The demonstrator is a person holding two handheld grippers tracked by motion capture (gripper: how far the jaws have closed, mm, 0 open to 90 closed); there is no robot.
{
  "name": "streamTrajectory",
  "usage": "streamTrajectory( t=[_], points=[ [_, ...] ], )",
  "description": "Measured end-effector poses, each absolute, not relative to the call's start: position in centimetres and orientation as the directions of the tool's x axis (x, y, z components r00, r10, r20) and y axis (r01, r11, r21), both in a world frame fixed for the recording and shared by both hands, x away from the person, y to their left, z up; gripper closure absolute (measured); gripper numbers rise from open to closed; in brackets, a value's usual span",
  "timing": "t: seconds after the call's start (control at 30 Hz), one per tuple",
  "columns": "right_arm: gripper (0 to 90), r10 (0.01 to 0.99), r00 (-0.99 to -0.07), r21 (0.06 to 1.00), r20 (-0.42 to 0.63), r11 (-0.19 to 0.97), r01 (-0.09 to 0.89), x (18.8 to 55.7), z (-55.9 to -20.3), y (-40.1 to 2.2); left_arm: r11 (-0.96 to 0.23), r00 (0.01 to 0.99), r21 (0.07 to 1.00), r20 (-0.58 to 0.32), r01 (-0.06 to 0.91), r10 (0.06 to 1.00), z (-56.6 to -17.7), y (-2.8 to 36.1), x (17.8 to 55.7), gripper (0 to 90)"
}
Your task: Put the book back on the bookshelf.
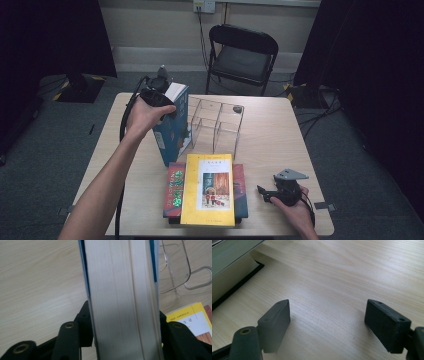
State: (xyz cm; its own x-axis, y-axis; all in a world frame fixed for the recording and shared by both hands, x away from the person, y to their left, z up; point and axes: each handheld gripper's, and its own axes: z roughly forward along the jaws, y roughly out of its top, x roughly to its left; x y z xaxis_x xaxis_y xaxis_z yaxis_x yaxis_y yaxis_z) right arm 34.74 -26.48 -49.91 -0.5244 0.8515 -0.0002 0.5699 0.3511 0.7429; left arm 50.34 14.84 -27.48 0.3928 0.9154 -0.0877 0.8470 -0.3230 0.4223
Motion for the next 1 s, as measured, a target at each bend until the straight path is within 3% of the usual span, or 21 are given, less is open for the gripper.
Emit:
streamTrajectory(
  t=[0.17,1.0],
  points=[
    [20.5,0.851,-0.526,0.743,0.001,0.352,0.570,34.8,-49.9,-26.5,-0.287,0.355,0.436,-0.080,0.853,0.932,-27.4,15.0,50.1,60.7],
    [20.5,0.852,-0.523,0.742,0.000,0.351,0.571,34.8,-49.9,-26.4,-0.210,0.314,0.491,-0.138,0.845,0.939,-25.0,16.1,49.4,61.3]
  ],
)
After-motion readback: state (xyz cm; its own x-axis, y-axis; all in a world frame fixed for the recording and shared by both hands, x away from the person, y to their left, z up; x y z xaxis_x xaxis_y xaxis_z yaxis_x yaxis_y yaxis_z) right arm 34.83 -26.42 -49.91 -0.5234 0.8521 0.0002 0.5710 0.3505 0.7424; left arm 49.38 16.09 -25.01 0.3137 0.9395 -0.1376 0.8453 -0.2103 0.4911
